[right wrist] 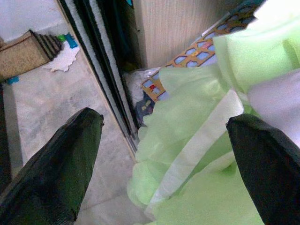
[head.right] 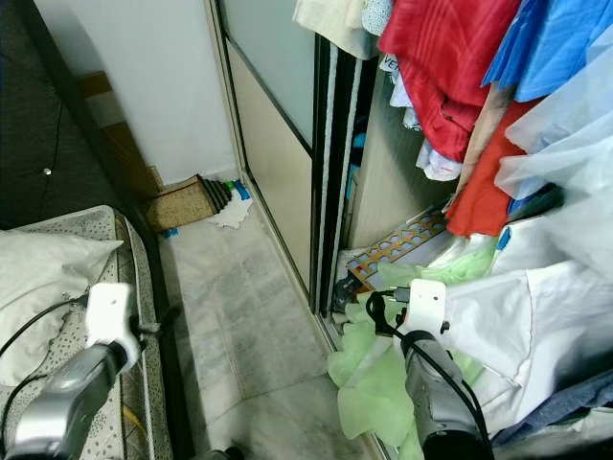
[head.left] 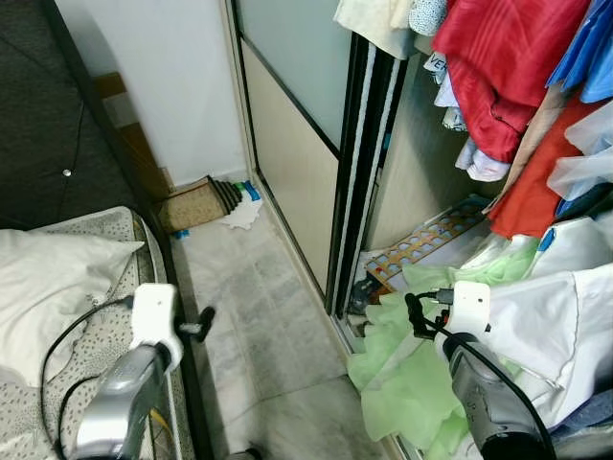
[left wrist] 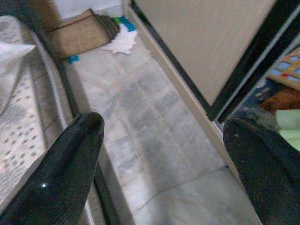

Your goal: Clean up the room

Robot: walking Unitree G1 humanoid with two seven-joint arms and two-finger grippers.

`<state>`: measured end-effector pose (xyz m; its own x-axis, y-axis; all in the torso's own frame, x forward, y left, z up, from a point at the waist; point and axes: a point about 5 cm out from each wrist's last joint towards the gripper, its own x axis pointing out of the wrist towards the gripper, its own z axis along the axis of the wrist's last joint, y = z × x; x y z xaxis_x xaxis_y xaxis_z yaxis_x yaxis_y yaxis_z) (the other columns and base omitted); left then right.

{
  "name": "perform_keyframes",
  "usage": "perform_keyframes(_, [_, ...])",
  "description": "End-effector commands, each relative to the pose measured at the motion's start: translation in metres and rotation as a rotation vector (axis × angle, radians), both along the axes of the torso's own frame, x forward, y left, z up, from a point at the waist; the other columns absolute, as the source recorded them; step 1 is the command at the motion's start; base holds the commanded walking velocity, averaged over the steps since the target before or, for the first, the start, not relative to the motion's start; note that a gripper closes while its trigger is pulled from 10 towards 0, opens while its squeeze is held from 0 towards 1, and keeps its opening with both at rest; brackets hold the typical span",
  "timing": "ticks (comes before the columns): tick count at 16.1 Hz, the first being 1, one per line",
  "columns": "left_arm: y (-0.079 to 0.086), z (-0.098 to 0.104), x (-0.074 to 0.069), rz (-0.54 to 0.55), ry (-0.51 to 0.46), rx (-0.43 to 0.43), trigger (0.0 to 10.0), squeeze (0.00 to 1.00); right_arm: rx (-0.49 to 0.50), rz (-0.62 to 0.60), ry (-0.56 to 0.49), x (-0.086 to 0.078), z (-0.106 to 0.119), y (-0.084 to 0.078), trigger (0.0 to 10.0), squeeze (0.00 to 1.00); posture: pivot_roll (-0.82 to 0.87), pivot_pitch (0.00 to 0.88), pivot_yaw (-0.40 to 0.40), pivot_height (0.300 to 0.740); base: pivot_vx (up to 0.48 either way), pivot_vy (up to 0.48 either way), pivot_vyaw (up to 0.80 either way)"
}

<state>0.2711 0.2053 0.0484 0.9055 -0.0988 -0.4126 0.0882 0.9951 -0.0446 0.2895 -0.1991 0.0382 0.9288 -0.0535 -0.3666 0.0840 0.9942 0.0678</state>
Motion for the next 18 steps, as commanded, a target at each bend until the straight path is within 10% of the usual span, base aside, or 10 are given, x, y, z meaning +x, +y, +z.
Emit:
perform_keyframes(1, [-0.001,-0.005,0.000,-0.008,0.026,0.026,10.0,0.00,-0.003,0.027,0.018,0.001,0.000,0.004,10.0,0.00,0.01,0.114,0.046,0.740,0.000,0.000,0.00])
perform_keyframes(10, [0.001,0.001,0.005,0.167,-0.104,-0.098,10.0,0.00,-0.127,0.101,-0.078,0.012,0.013,0.030,10.0,0.00,0.04,0.123,-0.032,0.740,0.000,0.000,0.00])
perform_keyframes(18, [-0.006,-0.010,0.006,0.152,-0.078,-0.143,10.0,0.00,-0.080,0.023,-0.074,0.009,0.006,0.019,10.0,0.00,0.04,0.096,-0.030,0.740,0.000,0.000,0.00])
